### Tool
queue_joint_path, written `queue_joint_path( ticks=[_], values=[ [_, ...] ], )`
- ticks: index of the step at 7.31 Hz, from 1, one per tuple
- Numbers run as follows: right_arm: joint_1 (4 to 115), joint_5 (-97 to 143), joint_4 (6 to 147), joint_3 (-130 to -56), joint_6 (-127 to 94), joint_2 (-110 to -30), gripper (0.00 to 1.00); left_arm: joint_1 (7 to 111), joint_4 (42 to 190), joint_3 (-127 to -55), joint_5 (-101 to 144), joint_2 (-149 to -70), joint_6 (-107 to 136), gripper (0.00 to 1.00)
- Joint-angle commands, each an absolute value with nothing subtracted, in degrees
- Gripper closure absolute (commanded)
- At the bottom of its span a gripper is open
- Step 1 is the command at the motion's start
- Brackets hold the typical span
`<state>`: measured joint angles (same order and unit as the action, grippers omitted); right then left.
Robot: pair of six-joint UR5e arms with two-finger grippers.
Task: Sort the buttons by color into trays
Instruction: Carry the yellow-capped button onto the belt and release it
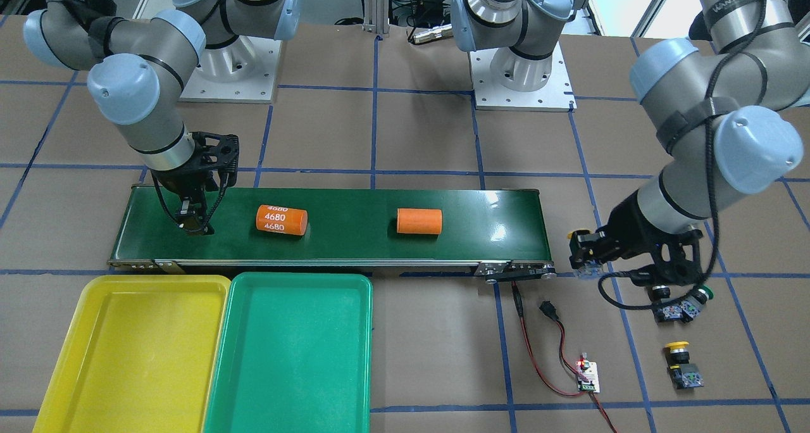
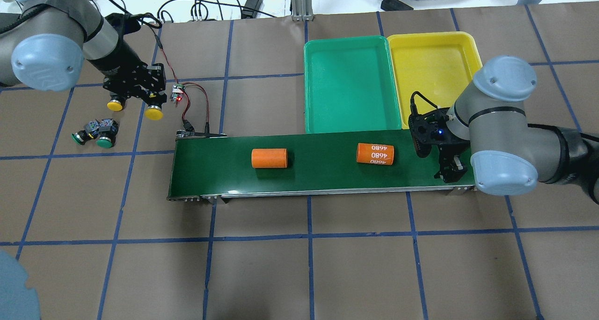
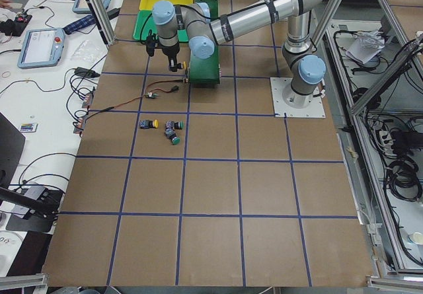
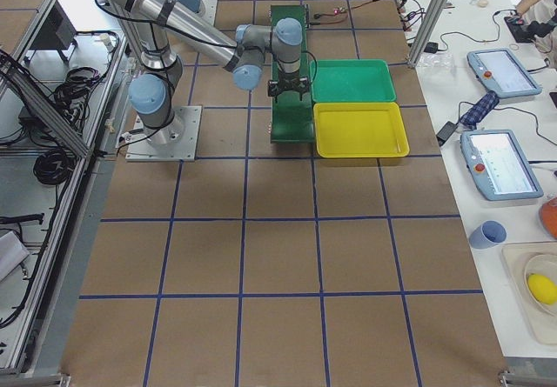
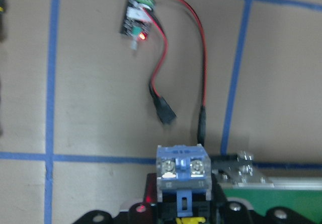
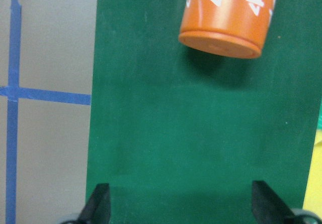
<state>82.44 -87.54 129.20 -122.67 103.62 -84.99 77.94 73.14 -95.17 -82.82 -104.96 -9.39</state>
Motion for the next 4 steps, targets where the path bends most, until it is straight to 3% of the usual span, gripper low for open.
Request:
queue_joint_path(
  ticks=[1,4],
  values=[
    [82.44,-87.54,129.20,-122.70,103.62,-84.99,0.00,79.10,73.21,-102.89,-82.27,-101.61,-15.62,1.00],
    [82.44,-87.54,129.20,-122.78,103.62,-84.99,0.00,79.01,69.35,-107.40,-82.44,-102.38,-17.32,1.00]
  ],
)
